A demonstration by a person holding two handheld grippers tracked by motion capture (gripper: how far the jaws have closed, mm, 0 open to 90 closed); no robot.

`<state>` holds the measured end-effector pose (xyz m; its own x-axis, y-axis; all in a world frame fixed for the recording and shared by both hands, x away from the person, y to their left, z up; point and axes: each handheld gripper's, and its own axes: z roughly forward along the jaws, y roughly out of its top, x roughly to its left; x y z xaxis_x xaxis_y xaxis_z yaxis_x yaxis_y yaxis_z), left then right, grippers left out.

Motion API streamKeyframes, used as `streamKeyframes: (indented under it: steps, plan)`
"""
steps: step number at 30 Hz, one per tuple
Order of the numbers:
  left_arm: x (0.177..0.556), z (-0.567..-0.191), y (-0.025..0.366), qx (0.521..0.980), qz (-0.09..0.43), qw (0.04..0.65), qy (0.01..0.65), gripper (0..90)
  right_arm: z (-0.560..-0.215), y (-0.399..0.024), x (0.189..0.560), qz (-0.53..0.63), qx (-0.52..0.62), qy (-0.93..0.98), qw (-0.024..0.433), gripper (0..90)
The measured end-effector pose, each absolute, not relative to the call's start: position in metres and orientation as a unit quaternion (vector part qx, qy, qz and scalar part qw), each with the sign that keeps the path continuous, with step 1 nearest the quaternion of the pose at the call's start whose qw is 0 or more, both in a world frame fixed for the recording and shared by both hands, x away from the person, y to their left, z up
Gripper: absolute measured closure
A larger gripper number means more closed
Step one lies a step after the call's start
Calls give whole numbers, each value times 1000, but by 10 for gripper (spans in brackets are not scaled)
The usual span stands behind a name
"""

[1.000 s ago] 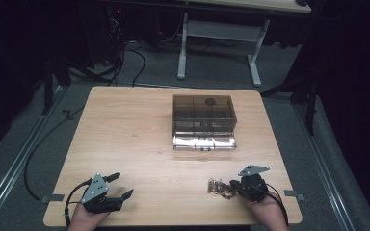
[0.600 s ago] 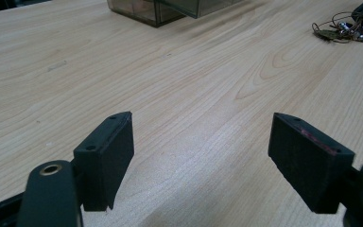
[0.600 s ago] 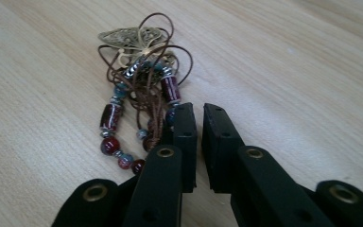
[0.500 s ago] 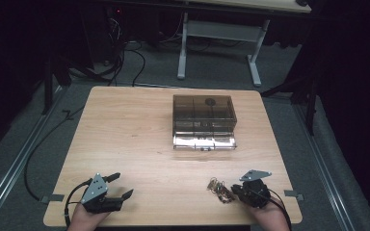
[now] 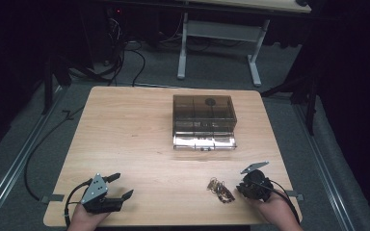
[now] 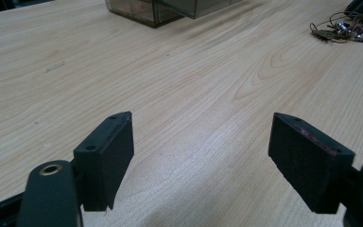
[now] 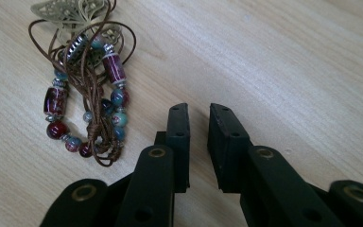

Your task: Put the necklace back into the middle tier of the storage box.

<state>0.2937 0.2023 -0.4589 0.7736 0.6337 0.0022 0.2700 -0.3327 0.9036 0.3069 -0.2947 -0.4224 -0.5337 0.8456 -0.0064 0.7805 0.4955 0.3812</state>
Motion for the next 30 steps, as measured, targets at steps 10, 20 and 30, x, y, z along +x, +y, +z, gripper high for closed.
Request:
streamKeyframes:
  steps: [10,20,30]
  plan:
    - [293,-459,203,797,177,505,279,233,-411,-290,320,127,482,865,60,743]
    - [293,-459,203,799,176,504,276,231,-398,-283,325,80,474,877,30,667]
    - [293,-459,203,800,177,503,276,230,-388,-269,321,76,460,885,15,585]
